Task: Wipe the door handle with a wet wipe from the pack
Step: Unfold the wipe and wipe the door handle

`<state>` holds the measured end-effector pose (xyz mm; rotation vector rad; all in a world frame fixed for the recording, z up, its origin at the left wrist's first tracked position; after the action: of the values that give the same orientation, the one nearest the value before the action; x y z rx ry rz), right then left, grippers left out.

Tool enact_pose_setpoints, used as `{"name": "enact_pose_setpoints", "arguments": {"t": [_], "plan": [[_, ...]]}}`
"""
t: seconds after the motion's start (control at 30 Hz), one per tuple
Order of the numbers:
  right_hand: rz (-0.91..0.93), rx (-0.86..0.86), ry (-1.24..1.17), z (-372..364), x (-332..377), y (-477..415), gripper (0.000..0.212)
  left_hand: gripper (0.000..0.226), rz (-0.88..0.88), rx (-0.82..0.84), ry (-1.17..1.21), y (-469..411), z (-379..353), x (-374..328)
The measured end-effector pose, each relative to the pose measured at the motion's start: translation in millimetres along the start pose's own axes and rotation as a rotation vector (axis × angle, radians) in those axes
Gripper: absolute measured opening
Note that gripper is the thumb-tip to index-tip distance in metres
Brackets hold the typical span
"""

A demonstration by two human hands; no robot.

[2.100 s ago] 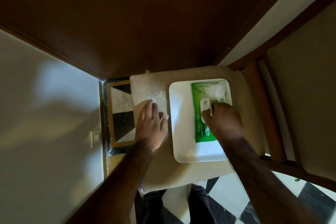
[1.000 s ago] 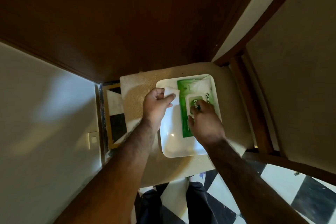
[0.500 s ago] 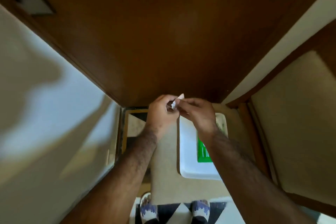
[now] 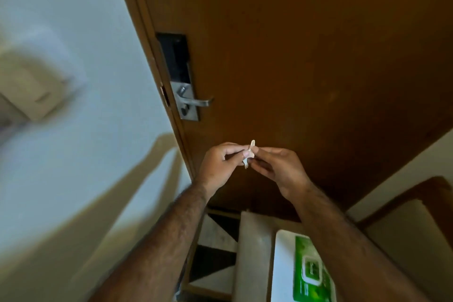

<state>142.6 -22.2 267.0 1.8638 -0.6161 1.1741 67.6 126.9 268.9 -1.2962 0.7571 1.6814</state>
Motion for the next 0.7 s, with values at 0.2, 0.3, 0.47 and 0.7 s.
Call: {"name": "enact_pose_setpoints", "arguments": {"t": [0.2,0.3,0.47,0.7], "plan": [[0.03,0.041,0.294,-53,51,-3,0.021,0.019,0.172,-0.084,0.061,-9,65,-19],[0.116,0.08,0.594,-82,76,-5,0.019,0.024,0.179,-0.12,0.018,-9,96,-23],[0.165,0.229,0.871,-126,108,-9,0.02,0.035,0.081,0.123,-0.05,-18,104,-39],[0.44,0.105,1.352,-146,146,-43,0.027,0.025,0.214,-0.281,-0.192,-50,149,3]]}}
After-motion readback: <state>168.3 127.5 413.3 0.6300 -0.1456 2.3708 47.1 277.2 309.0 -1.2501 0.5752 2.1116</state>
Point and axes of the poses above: each hand's wrist, its own y-axis away from the middle knuckle, its own z-axis out of the back of the hand, x = y × z, the point moved 7 cm from there along -y, towards the middle knuckle, and after that the axes turned 2 degrees about -y, right-handed, at the moved point
